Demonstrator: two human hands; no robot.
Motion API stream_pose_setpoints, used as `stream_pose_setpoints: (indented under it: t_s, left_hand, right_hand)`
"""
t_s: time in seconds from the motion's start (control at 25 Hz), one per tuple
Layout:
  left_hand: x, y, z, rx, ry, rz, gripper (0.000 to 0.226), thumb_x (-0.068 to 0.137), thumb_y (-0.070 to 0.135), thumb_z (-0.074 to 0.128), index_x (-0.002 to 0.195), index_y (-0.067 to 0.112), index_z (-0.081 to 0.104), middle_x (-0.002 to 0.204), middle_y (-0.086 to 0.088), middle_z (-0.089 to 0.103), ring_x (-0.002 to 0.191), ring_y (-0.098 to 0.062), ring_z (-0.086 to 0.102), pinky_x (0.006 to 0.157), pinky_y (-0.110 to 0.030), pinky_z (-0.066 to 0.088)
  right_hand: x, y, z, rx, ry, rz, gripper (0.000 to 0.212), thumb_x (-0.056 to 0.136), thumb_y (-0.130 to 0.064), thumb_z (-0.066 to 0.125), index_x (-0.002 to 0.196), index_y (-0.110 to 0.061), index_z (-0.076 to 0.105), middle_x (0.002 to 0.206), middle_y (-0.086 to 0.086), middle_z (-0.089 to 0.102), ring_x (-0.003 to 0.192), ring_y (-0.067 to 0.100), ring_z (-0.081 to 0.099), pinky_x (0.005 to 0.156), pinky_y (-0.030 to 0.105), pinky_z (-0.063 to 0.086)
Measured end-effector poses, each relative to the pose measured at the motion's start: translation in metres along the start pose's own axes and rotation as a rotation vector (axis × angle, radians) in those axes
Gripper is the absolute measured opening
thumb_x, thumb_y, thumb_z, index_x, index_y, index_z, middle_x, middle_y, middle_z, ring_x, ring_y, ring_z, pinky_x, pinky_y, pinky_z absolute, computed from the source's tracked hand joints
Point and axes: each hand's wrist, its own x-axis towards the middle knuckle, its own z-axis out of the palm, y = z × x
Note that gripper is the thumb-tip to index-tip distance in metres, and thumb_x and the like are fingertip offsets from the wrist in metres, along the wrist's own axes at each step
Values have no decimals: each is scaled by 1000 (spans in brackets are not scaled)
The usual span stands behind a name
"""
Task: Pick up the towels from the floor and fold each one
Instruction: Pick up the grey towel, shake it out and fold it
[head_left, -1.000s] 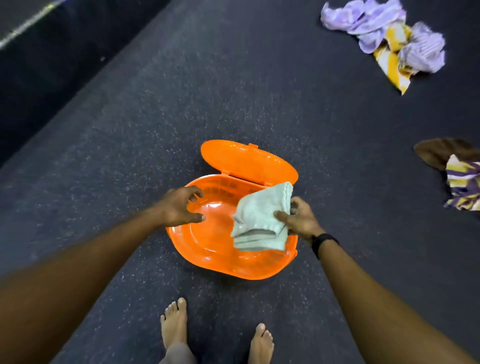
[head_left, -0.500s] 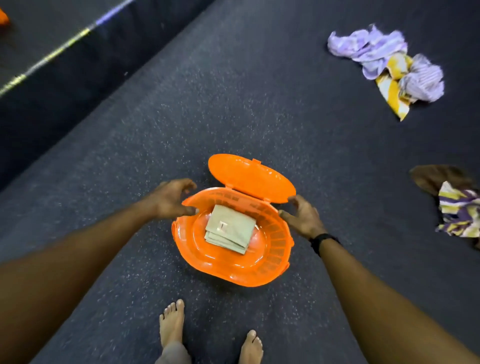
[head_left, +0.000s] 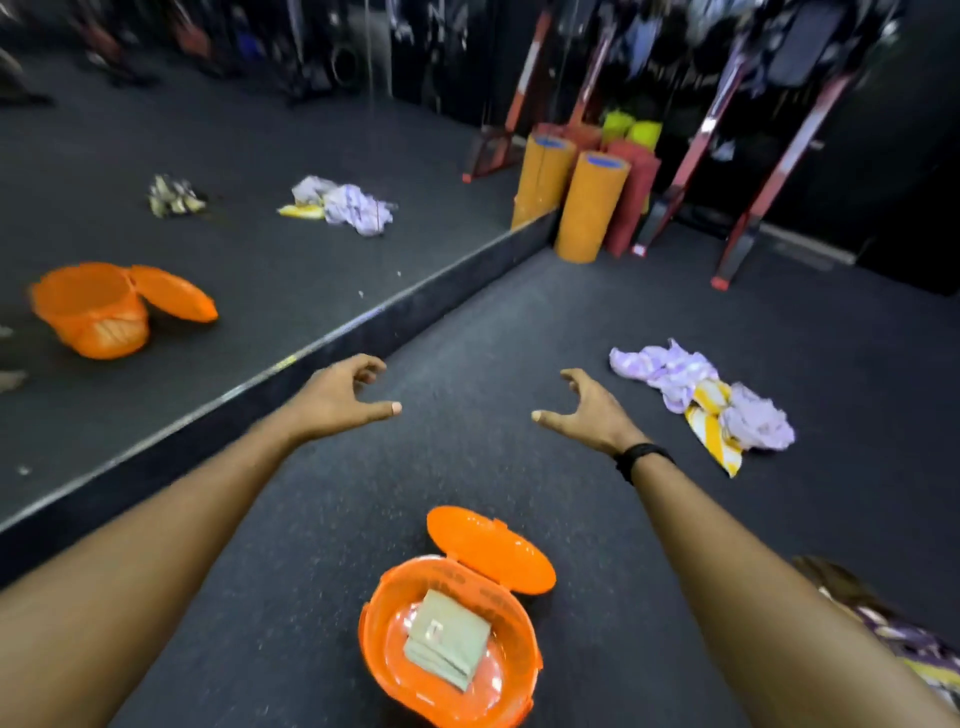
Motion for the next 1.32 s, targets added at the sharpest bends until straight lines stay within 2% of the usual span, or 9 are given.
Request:
stream_pose_setpoints:
  t_s: [0.12,0.36,0.56,0.72,0.84,0.96,1.16,1.32]
  left_hand:
    - [-32,40,-62,-5,111,28,69,68,45,81,126,17,55,119,-4,61,106,-16,58,98,-28,43]
    - [-75,95,-150,2,294,71,66,72,40,81,128,18,53,122,-4,60,110,-14,56,95,-27,42]
    - [-97,129,-184,5,366,147,58,76,33,79,126,19,54,117,-1,57,107,-14,54,95,-27,42]
    - [-118,135,-207,-3,406,166,65,70,44,81,125,22,54,115,1,57,108,-18,56,96,-34,46]
    - [-140,119,-226,9,438,133,62,73,42,79,126,25,53,117,2,58,112,-18,57,98,-36,46]
    - [-177,89,-251,8,486,79,62,73,39,79,127,22,53,118,-1,59,110,-18,58,93,-30,45]
    - [-270,23,-305,72,578,-70,67,75,40,78,133,20,49,128,-4,57,118,-19,54,100,-33,43]
    - [-375,-43,-359,109,695,-208,66,75,39,78,132,18,51,128,-6,58,116,-18,55,97,-30,44]
  right_hand:
    - [-16,-46,-55,-42,38,-99,89,72,-54,75,142,-17,35,144,10,43,132,24,44,107,43,39]
    - [-38,-130,-143,-65,111,-294,89,75,-55,72,144,-16,33,148,8,39,135,25,39,108,44,38]
    - [-55,-166,-184,-119,153,-359,87,74,-57,71,142,-17,35,139,11,46,126,26,47,103,42,43]
    - [-70,-195,-198,-168,156,-392,82,75,-54,72,140,-17,38,141,12,45,128,26,45,103,38,42]
    - [-79,-226,-188,-194,145,-445,80,76,-52,72,139,-16,39,143,10,44,129,25,45,104,36,40]
    - [-89,-277,-158,-214,115,-526,80,75,-53,72,140,-19,38,141,10,45,127,25,47,105,41,40]
    - [-122,-385,-71,-199,-9,-694,81,74,-53,72,140,-21,38,141,9,45,127,25,46,105,45,40]
    - [-177,-488,15,-200,-148,-842,81,76,-54,71,141,-22,36,144,8,42,129,26,44,105,46,40]
